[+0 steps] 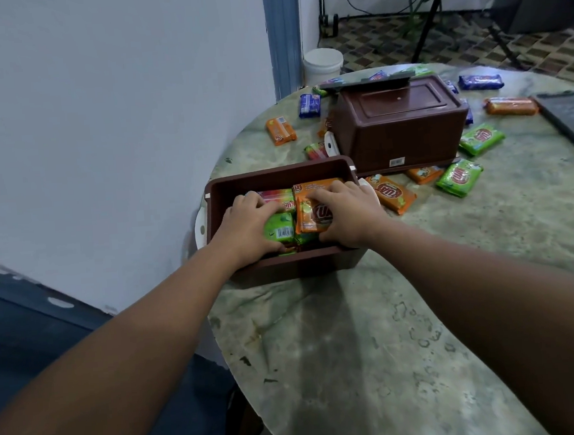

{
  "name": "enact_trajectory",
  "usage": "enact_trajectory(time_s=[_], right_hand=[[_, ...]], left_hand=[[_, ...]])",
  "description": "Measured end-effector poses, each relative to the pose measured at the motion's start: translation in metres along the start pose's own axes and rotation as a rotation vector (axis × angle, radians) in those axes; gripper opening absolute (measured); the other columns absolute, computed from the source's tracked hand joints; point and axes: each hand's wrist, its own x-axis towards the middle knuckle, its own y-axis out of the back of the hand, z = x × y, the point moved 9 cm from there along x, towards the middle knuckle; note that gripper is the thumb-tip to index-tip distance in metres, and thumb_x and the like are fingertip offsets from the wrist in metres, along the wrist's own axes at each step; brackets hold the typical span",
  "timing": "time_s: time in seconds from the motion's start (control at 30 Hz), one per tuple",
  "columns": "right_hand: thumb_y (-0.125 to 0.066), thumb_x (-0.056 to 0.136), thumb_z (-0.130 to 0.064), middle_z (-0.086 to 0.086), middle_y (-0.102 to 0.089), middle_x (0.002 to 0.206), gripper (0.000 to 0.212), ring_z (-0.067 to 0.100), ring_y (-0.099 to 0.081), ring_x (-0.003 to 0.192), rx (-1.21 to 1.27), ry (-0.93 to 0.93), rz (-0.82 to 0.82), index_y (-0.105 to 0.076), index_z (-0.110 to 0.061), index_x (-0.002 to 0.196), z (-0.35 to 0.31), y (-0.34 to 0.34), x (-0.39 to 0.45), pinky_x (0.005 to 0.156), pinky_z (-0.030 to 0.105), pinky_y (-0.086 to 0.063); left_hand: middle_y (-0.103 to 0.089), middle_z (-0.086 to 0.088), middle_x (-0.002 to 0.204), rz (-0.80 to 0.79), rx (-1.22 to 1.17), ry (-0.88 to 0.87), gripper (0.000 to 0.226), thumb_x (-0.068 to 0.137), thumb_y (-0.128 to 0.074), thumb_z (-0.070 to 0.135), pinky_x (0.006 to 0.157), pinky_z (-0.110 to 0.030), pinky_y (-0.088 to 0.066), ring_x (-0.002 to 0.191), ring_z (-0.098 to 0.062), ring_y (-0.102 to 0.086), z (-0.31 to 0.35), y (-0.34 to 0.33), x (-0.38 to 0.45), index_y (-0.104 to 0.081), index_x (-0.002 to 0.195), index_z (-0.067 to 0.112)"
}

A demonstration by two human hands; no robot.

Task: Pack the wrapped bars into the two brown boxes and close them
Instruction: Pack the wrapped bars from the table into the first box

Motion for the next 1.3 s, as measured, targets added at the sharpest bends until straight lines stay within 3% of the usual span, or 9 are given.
enact_trajectory(time_s=[0.4, 0.67, 0.77, 0.87, 0.93, 1.0, 1.13, 1.23, 1.3], right_hand=[[-0.075, 0.083, -0.057, -0.004, -0.047, 0.141, 0.068, 0.023, -0.04, 0.133, -0.017, -0.004, -0.028, -0.047, -0.05, 0.144, 0.0, -0.001, 0.002, 0.113, 0.042, -0.028], [-0.067, 0.085, -0.068, -0.006, -0.048, 0.14, 0.062, 0.023, -0.039, 0.131, -0.027, -0.013, -0.003, -0.052, -0.051, 0.143, 0.001, -0.004, 0.006, 0.113, 0.043, -0.028], [-0.062, 0.083, -0.075, -0.005, -0.051, 0.128, 0.059, 0.021, -0.044, 0.123, 0.114, -0.028, 0.116, -0.061, -0.047, 0.134, 0.004, 0.005, -0.001, 0.109, 0.042, -0.032], [-0.062, 0.091, -0.064, 0.0, -0.048, 0.125, 0.052, 0.022, -0.042, 0.119, 0.313, -0.147, 0.374, -0.06, -0.035, 0.134, 0.022, 0.021, -0.012, 0.105, 0.041, -0.038], [-0.064, 0.093, -0.052, 0.006, -0.042, 0.133, 0.055, 0.027, -0.039, 0.125, 0.402, -0.313, 0.419, -0.05, -0.028, 0.141, 0.041, 0.022, -0.016, 0.108, 0.044, -0.04], [-0.065, 0.095, -0.043, 0.014, -0.035, 0.145, 0.065, 0.034, -0.038, 0.134, 0.491, -0.478, 0.3, -0.037, -0.022, 0.15, 0.059, 0.011, -0.011, 0.11, 0.047, -0.041], [-0.062, 0.098, -0.03, 0.013, -0.036, 0.152, 0.06, 0.035, -0.054, 0.126, 0.606, -0.601, 0.021, -0.034, -0.021, 0.15, 0.065, -0.01, 0.0, 0.097, 0.047, -0.055], [-0.06, 0.098, -0.026, 0.012, -0.045, 0.144, 0.051, 0.034, -0.057, 0.119, 0.589, -0.61, 0.048, -0.039, -0.024, 0.145, 0.067, -0.01, 0.002, 0.093, 0.048, -0.056], [-0.056, 0.099, -0.026, 0.012, -0.048, 0.14, 0.047, 0.035, -0.058, 0.116, 0.548, -0.619, 0.054, -0.039, -0.022, 0.143, 0.066, -0.011, 0.005, 0.092, 0.049, -0.056]], left_hand=[[-0.051, 0.007, 0.118, 0.047, -0.199, -0.008, 0.059, 0.076, -0.087, 0.032, 0.106, -0.03, -0.039, 0.112, -0.01, -0.042, -0.003, 0.001, -0.006, -0.068, 0.131, 0.024], [-0.053, 0.01, 0.118, 0.086, -0.148, -0.033, 0.052, 0.079, -0.085, 0.034, 0.105, -0.041, -0.044, 0.113, -0.012, -0.044, -0.002, -0.003, -0.002, -0.07, 0.128, 0.026], [-0.054, 0.01, 0.119, 0.089, -0.113, -0.04, 0.057, 0.078, -0.08, 0.053, 0.103, -0.04, -0.045, 0.113, -0.013, -0.046, 0.0, 0.0, -0.006, -0.069, 0.129, 0.03], [-0.057, 0.003, 0.113, 0.312, 0.0, -0.06, 0.061, 0.082, -0.066, 0.067, 0.092, -0.038, -0.048, 0.106, -0.018, -0.049, 0.0, 0.023, -0.019, -0.069, 0.126, 0.025], [-0.055, -0.004, 0.111, 0.497, 0.036, 0.03, 0.058, 0.086, -0.067, 0.058, 0.088, -0.038, -0.049, 0.104, -0.023, -0.048, -0.011, 0.044, -0.032, -0.064, 0.128, 0.019], [-0.051, -0.012, 0.117, 0.525, 0.074, 0.22, 0.059, 0.088, -0.068, 0.05, 0.089, -0.041, -0.045, 0.108, -0.03, -0.046, -0.031, 0.054, -0.038, -0.055, 0.133, 0.014], [-0.04, -0.025, 0.135, 0.254, -0.085, 0.658, 0.071, 0.092, -0.064, 0.048, 0.097, -0.049, -0.042, 0.123, -0.043, -0.041, -0.08, 0.031, -0.04, -0.035, 0.14, 0.005], [-0.048, -0.027, 0.134, 0.148, -0.301, 0.75, 0.054, 0.1, -0.055, 0.038, 0.095, -0.05, -0.044, 0.121, -0.047, -0.051, -0.095, 0.007, -0.037, -0.034, 0.136, 0.003], [-0.056, -0.029, 0.128, 0.171, -0.267, 0.735, 0.043, 0.103, -0.05, 0.033, 0.089, -0.048, -0.045, 0.115, -0.048, -0.056, -0.099, 0.005, -0.034, -0.038, 0.131, 0.002]])
